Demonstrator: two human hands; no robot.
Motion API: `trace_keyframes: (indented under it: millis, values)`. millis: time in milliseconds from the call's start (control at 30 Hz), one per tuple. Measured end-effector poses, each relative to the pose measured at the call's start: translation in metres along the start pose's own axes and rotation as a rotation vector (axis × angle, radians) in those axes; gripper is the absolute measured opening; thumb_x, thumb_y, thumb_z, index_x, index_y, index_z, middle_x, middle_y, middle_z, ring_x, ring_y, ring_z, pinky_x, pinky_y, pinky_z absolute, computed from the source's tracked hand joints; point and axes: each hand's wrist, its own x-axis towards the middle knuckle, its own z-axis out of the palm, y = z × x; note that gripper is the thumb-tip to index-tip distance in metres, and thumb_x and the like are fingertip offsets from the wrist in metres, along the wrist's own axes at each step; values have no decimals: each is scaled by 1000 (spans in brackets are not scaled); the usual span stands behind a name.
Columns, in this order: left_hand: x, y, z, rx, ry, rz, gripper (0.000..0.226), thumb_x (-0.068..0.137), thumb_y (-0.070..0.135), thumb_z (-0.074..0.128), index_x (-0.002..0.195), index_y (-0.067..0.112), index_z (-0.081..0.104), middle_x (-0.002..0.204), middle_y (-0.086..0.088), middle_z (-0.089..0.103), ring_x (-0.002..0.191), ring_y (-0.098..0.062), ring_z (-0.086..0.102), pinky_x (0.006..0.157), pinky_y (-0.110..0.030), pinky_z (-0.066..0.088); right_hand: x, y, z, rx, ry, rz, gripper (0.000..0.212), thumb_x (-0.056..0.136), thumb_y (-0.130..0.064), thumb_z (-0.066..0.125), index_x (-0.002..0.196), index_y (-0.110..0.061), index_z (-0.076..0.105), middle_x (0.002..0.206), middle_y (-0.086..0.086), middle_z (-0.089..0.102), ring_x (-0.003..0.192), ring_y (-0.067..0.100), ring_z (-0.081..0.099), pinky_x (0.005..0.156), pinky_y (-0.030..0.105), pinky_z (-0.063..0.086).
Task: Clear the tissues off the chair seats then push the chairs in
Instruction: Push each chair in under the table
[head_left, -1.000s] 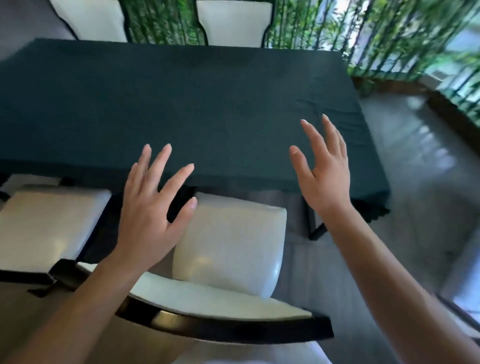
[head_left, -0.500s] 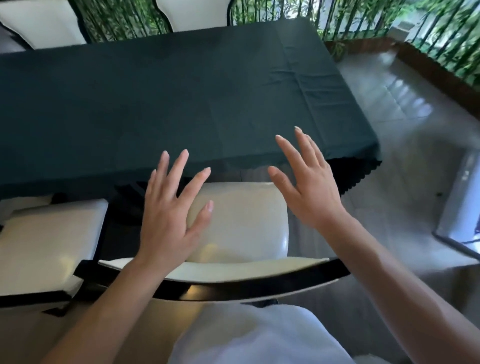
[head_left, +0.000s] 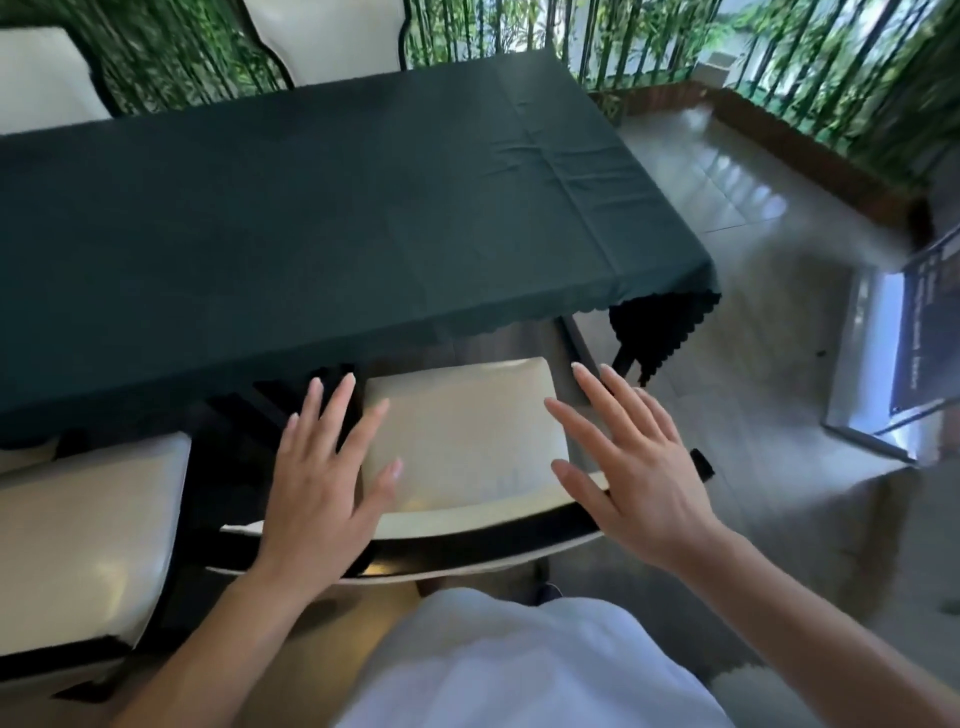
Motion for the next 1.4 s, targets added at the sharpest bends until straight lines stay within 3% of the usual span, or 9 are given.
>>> trace_keyframes:
  millis: [100, 233, 300, 500, 667, 767, 867, 1200, 1400]
  values:
    - [-23, 1, 4, 65, 25, 8, 60, 103, 51, 36, 154, 21, 46, 171, -3, 18, 160, -26, 7, 125, -58, 20, -4, -2, 1, -48, 15, -62, 56, 106, -56, 38, 153, -27, 49, 170, 4, 26, 160, 27, 15, 125, 55, 23]
    - [-62, 22, 15, 168, 110, -98, 53, 102, 47, 38, 143, 23, 60, 164, -5, 38, 144, -32, 43, 111, -53, 36, -31, -8, 12, -141, 176, -14, 48, 107, -49, 40, 139, -25, 65, 164, 7, 38, 156, 34, 26, 122, 64, 23]
    - [-64, 29, 21, 208, 190, -135, 47, 101, 42, 42, 136, 24, 67, 158, -6, 47, 139, -33, 49, 106, -53, 37, -37, -9, 18, -156, 255, -11, 44, 106, -45, 42, 134, -24, 69, 161, 8, 43, 154, 37, 31, 121, 65, 24]
    - [-65, 29, 28, 208, 315, -59, 41, 103, 34, 41, 126, 24, 74, 152, -5, 54, 142, -33, 48, 114, -57, 34, -35, -7, 30, -150, 371, 14, 40, 103, -40, 47, 127, -21, 74, 152, 13, 55, 148, 40, 41, 116, 63, 33]
    - [-73, 39, 29, 195, 256, -47, 46, 106, 37, 34, 135, 25, 67, 159, -4, 45, 150, -32, 37, 118, -62, 28, -27, -7, 34, -132, 466, 17, 39, 99, -35, 47, 117, -19, 78, 144, 12, 62, 142, 36, 50, 111, 58, 40]
    - [-77, 38, 33, 180, 270, -130, 48, 106, 43, 34, 141, 27, 62, 162, -7, 41, 154, -35, 28, 122, -64, 20, -25, -7, 36, -129, 517, 19, 39, 96, -32, 49, 122, -21, 76, 145, 9, 61, 141, 35, 51, 111, 58, 40]
    - [-74, 37, 38, 119, 316, -95, 49, 108, 50, 34, 140, 28, 63, 161, -6, 43, 154, -34, 29, 121, -62, 23, -22, -6, 34, -100, 555, 15, 46, 91, -29, 50, 131, -23, 72, 147, 6, 60, 140, 33, 52, 110, 57, 41]
    - [-40, -24, 39, 97, 517, -113, 46, 108, 40, 35, 131, 23, 71, 156, -13, 47, 148, -38, 37, 119, -56, 28, 3, -38, 56, -114, 552, -60, 39, 101, -33, 50, 136, -29, 68, 154, 4, 53, 147, 31, 44, 115, 58, 35]
    - [-29, -2, 59, 55, 568, -111, 42, 108, 37, 40, 135, 20, 67, 156, -16, 46, 145, -39, 41, 115, -57, 31, 12, -6, 56, -134, 519, -59, 38, 102, -35, 47, 129, -27, 73, 153, 2, 54, 146, 31, 45, 117, 56, 34]
